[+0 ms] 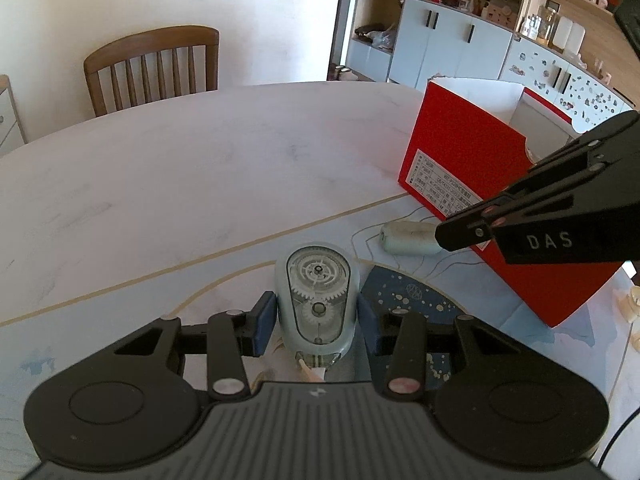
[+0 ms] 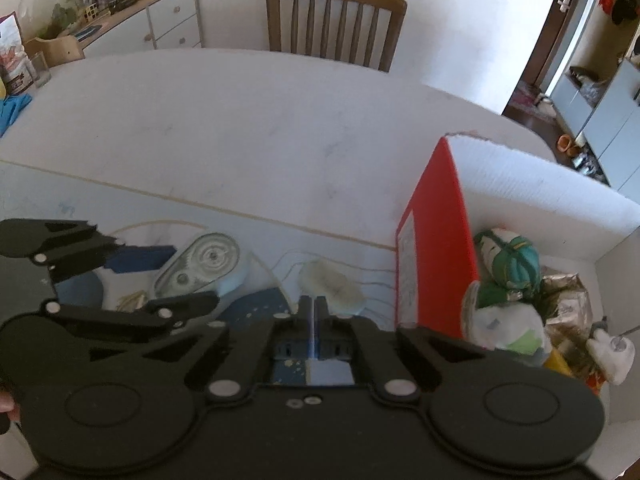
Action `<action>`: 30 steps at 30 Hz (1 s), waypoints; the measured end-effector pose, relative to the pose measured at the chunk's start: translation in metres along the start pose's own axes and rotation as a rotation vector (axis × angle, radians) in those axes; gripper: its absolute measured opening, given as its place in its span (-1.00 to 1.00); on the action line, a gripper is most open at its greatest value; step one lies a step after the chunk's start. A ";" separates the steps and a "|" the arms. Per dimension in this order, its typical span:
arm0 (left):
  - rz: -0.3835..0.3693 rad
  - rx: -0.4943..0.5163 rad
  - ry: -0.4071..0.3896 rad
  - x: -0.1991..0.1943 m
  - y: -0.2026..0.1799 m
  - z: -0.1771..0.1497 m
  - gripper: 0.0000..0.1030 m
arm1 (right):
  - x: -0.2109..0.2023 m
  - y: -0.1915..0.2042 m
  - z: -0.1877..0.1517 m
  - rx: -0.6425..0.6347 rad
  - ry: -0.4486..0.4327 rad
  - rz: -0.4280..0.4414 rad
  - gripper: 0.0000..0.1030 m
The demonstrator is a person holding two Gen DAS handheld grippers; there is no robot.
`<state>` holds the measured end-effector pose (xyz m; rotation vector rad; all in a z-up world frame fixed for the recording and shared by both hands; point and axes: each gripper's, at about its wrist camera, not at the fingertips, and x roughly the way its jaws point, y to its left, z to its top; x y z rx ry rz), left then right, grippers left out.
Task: Organize objects
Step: 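Grasp the tape dispenser with the left gripper while the right grasps the cream roll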
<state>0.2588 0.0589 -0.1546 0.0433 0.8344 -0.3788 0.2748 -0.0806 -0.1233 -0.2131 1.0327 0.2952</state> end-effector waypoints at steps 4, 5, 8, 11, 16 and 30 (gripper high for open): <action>-0.004 -0.006 0.004 -0.001 0.000 -0.002 -0.16 | 0.005 0.002 0.001 -0.005 -0.012 -0.005 -0.76; -0.005 -0.006 0.004 -0.002 0.000 -0.002 -0.16 | 0.006 0.003 0.002 -0.011 -0.014 -0.004 -0.61; -0.007 -0.007 0.003 -0.003 0.001 -0.002 -0.16 | 0.011 0.006 0.007 -0.037 -0.009 -0.008 -0.44; -0.006 -0.012 0.002 -0.002 0.003 -0.002 -0.16 | 0.019 0.010 0.013 -0.075 0.004 -0.023 -0.31; -0.007 -0.023 0.008 -0.001 0.007 -0.003 -0.16 | 0.038 0.020 0.022 -0.191 0.066 -0.018 -0.23; -0.026 -0.034 0.013 -0.001 0.010 -0.003 -0.16 | 0.059 0.026 0.033 -0.393 0.189 -0.030 -0.18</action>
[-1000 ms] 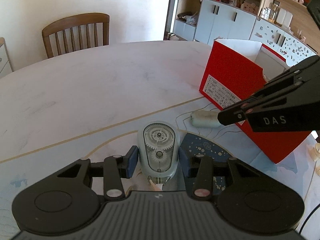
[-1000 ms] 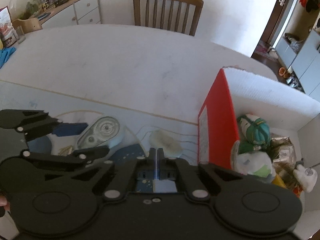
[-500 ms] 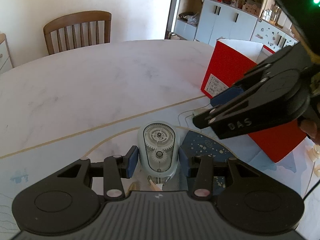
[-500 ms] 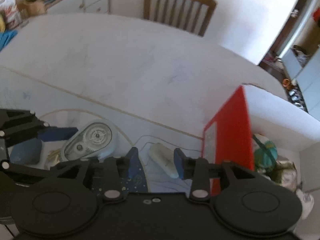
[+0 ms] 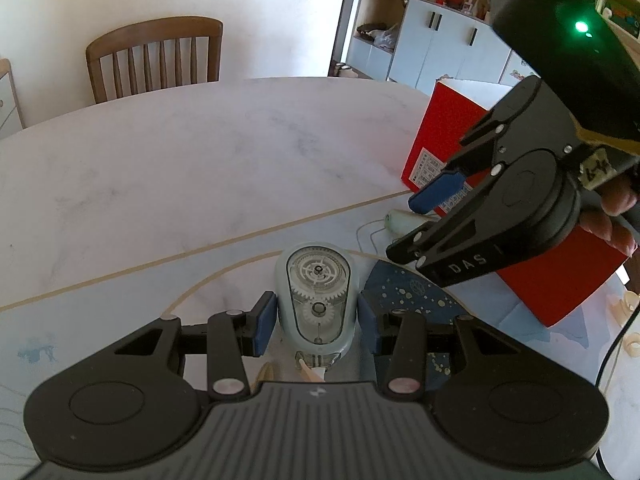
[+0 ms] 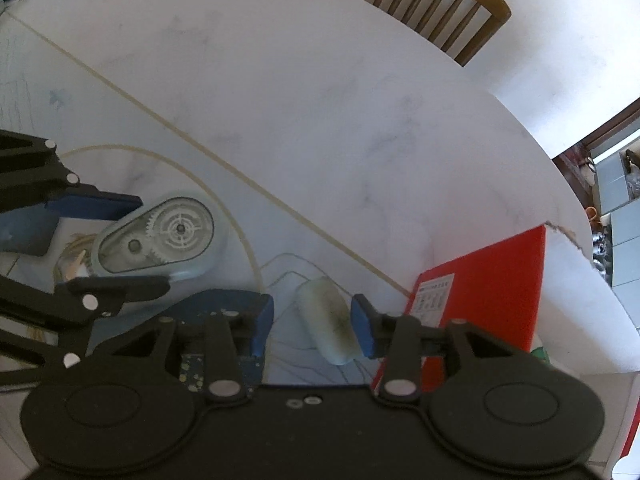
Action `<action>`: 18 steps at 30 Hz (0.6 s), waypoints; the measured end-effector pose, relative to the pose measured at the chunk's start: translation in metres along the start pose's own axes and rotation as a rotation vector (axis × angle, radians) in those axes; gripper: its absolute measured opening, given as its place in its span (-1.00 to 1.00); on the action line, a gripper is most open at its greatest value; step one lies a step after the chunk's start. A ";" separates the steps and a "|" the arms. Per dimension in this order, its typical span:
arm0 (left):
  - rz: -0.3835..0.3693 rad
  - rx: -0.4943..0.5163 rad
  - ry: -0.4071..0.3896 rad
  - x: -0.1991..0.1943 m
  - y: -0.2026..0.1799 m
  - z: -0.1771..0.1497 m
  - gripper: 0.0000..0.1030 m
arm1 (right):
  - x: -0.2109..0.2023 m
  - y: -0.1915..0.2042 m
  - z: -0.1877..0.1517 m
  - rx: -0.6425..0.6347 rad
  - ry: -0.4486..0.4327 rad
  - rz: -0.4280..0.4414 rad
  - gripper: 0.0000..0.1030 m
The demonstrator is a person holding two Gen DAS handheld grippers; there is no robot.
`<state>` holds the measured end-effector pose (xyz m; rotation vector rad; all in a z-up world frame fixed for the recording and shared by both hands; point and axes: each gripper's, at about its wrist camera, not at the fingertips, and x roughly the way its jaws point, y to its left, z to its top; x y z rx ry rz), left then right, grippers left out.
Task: Organize objects
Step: 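Grasp the tape dispenser with the left gripper while the right grasps the cream roll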
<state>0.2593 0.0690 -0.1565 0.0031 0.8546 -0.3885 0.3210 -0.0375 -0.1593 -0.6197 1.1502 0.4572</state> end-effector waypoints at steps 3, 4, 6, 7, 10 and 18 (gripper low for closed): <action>-0.003 0.003 0.000 -0.001 -0.001 0.000 -0.16 | 0.001 -0.003 0.004 -0.006 0.020 0.011 -0.22; -0.004 0.005 0.000 -0.001 -0.002 0.000 -0.16 | 0.002 -0.003 0.005 -0.011 0.028 0.014 -0.22; -0.004 0.005 -0.001 -0.001 -0.002 0.001 -0.16 | 0.003 -0.004 0.007 -0.017 0.037 0.010 -0.28; -0.003 0.005 -0.001 -0.001 -0.002 0.001 -0.16 | 0.003 -0.006 0.007 -0.009 0.039 0.015 -0.30; -0.002 0.005 -0.001 -0.002 -0.003 0.001 -0.16 | 0.003 -0.009 0.005 0.033 0.037 0.025 -0.59; 0.002 0.004 -0.002 -0.006 -0.005 0.002 -0.16 | -0.011 -0.004 -0.010 0.127 -0.005 0.082 -0.61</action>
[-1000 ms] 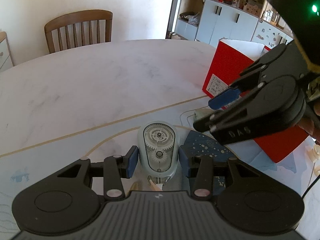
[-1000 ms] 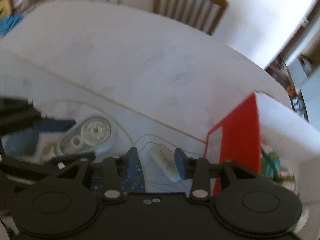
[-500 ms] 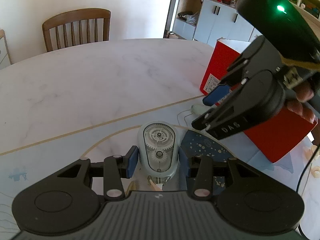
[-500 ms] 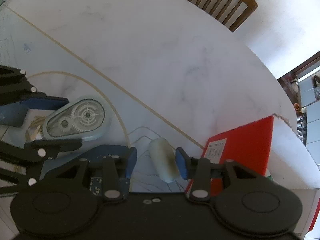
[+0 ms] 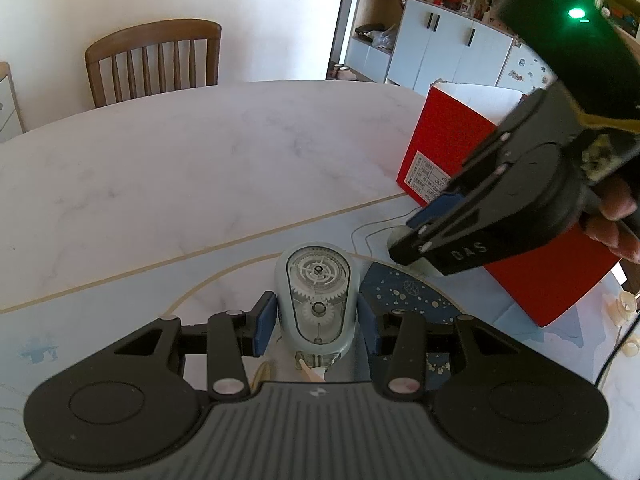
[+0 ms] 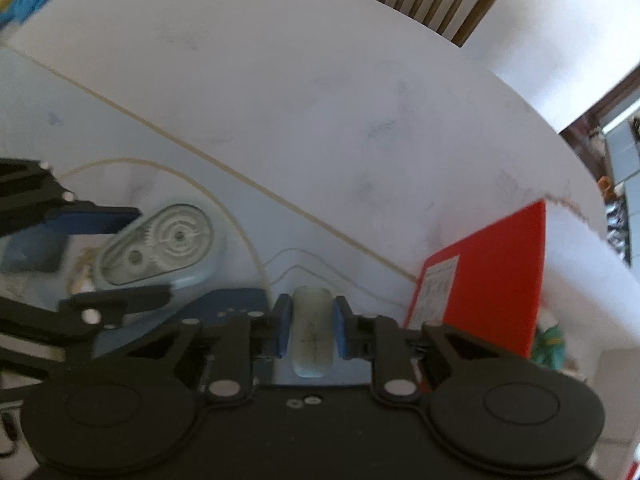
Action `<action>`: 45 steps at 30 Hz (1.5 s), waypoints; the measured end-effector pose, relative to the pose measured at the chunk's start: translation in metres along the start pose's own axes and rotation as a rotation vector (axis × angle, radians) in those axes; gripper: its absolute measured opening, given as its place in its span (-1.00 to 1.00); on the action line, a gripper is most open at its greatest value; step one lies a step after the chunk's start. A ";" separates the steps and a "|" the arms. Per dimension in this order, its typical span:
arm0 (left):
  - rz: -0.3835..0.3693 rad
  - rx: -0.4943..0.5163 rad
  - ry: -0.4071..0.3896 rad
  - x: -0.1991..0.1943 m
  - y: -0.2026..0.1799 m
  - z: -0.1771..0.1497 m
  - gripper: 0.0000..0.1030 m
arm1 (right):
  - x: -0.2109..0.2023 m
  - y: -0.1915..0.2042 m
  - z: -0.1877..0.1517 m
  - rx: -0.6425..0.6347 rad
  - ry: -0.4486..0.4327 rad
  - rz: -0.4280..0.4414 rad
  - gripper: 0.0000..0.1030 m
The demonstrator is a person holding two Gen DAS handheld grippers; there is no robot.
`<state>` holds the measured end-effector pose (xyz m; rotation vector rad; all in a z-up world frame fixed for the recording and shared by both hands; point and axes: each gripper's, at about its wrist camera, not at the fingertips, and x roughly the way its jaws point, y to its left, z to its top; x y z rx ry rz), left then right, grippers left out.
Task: Organize objects
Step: 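Grasp the tape dispenser with the left gripper while the right grasps the cream roll, then carry the tape dispenser and cream roll into the red box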
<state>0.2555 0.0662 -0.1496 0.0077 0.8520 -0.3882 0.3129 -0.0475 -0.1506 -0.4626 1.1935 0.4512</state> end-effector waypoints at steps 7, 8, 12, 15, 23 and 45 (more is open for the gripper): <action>-0.010 0.000 0.001 -0.017 -0.003 -0.001 -0.16 | -0.029 -0.015 -0.026 0.211 -0.091 0.094 -0.61; -0.011 0.002 0.000 -0.019 -0.004 -0.001 -0.16 | -0.034 -0.014 -0.031 0.231 -0.102 0.101 -0.61; -0.024 0.013 -0.010 -0.034 -0.014 0.001 -0.16 | -0.055 -0.016 -0.049 0.326 -0.156 0.130 -0.61; -0.030 0.017 -0.022 -0.048 -0.022 0.005 -0.16 | -0.076 -0.020 -0.061 0.393 -0.207 0.146 -0.61; -0.061 0.045 -0.076 -0.083 -0.056 0.025 -0.16 | -0.126 -0.039 -0.097 0.520 -0.337 0.155 -0.61; -0.096 0.085 -0.095 -0.063 -0.197 0.094 -0.16 | -0.176 -0.170 -0.198 0.717 -0.486 0.027 -0.61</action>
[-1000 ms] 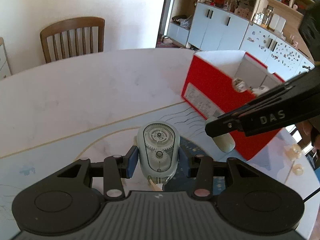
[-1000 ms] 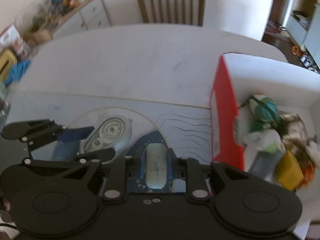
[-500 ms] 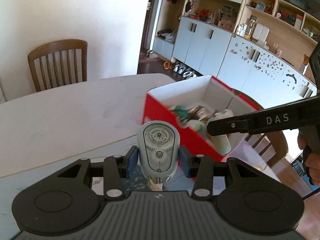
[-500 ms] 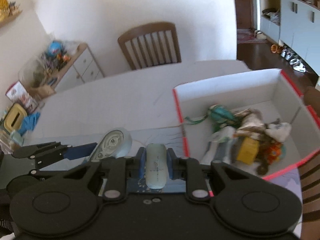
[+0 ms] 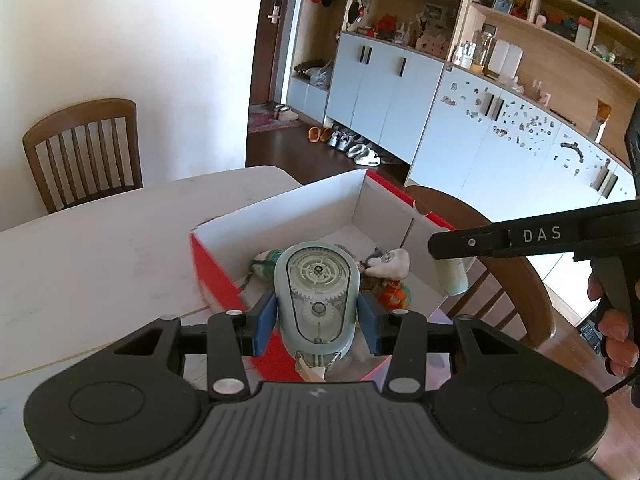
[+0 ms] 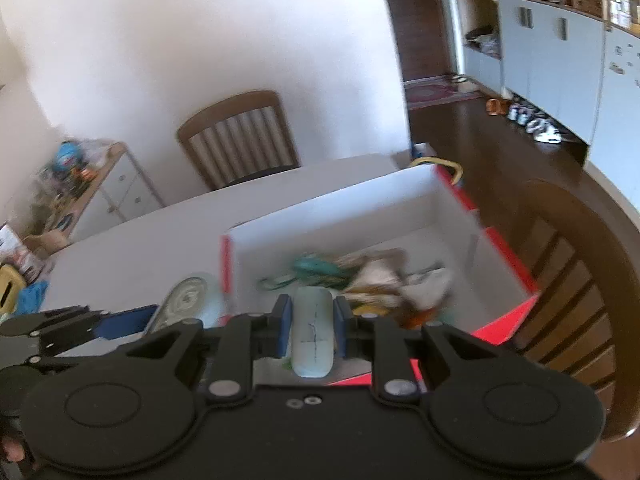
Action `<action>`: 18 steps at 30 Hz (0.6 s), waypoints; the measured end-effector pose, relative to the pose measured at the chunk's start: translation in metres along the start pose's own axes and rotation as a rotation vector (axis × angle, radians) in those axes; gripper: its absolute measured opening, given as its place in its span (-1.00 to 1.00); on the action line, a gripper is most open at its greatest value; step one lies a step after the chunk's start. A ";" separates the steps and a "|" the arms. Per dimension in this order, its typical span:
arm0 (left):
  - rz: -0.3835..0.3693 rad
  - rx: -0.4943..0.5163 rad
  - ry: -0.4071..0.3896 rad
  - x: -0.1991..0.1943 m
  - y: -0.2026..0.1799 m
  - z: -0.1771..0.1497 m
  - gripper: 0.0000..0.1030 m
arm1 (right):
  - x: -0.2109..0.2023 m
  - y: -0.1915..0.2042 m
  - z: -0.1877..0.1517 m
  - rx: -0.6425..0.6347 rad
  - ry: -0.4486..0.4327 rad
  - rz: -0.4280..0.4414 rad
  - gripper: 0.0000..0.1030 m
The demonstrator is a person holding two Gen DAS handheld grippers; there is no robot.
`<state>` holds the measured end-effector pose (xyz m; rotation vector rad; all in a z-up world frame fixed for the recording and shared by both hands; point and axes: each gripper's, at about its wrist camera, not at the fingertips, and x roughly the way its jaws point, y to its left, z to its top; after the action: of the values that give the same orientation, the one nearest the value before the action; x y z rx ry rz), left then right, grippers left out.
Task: Organize objects
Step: 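Carry the tape dispenser and cream roll into the red box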
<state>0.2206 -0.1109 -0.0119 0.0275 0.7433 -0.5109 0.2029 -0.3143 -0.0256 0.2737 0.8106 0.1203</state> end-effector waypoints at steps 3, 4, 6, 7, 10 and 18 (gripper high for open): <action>0.020 -0.005 0.017 0.020 -0.013 0.007 -0.16 | 0.007 -0.023 0.006 0.031 -0.006 -0.021 -0.61; 0.027 -0.009 0.023 0.026 -0.016 0.009 -0.16 | 0.010 -0.032 0.008 0.046 -0.006 -0.026 -0.61; 0.042 -0.017 0.034 0.037 -0.020 0.011 -0.16 | 0.017 -0.043 0.012 0.066 -0.001 -0.025 -0.61; 0.048 -0.021 0.040 0.042 -0.022 0.012 -0.16 | 0.021 -0.048 0.014 0.073 0.005 -0.022 -0.61; 0.073 -0.018 0.055 0.060 -0.028 0.015 -0.16 | 0.035 -0.057 0.018 0.068 0.022 -0.022 -0.61; 0.119 0.000 0.107 0.104 -0.037 0.015 -0.16 | 0.077 -0.073 0.016 0.062 0.104 -0.029 -0.61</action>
<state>0.2779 -0.1914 -0.0627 0.0988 0.8415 -0.3983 0.2672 -0.3710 -0.0899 0.3163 0.9224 0.0824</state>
